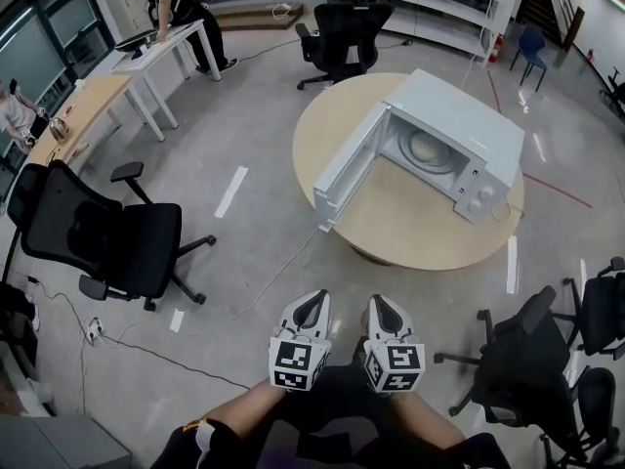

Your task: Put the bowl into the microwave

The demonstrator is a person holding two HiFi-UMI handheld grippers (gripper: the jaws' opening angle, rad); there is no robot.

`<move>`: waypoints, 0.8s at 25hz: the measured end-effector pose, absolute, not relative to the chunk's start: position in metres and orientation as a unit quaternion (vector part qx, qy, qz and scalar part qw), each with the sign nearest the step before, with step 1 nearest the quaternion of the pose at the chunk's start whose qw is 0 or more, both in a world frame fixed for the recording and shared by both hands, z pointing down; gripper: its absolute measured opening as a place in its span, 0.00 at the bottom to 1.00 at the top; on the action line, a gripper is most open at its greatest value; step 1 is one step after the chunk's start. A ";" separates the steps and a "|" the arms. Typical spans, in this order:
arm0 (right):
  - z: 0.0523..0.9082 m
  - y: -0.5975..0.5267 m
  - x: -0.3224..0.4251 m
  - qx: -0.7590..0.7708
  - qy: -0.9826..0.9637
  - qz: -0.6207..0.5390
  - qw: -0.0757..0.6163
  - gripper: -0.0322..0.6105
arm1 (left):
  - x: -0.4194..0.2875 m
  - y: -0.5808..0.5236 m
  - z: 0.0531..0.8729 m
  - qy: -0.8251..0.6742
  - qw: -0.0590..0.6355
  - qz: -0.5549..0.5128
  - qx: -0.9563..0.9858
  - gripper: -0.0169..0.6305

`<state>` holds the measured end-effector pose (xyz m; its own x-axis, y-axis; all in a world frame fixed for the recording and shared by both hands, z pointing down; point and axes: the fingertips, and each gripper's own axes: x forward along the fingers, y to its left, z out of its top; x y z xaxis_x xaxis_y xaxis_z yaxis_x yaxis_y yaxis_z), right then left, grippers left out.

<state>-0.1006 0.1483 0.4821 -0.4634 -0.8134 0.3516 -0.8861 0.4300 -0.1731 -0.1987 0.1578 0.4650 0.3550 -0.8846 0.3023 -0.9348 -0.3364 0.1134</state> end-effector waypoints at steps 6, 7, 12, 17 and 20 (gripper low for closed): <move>0.479 0.189 -0.110 0.514 -0.835 0.163 0.112 0.08 | -0.213 0.200 0.463 -0.556 0.135 0.084 0.816 0.10; 0.479 0.194 -0.111 0.515 -0.834 0.163 0.112 0.08 | -0.214 0.205 0.464 -0.554 0.136 0.084 0.817 0.10; 0.482 0.214 -0.114 0.515 -0.833 0.160 0.121 0.08 | -0.219 0.223 0.470 -0.548 0.146 0.082 0.820 0.10; 0.480 0.218 -0.113 0.515 -0.832 0.161 0.128 0.08 | -0.221 0.228 0.475 -0.546 0.153 0.082 0.819 0.10; 0.486 0.217 -0.113 0.512 -0.833 0.163 0.134 0.08 | -0.219 0.228 0.476 -0.542 0.151 0.084 0.822 0.10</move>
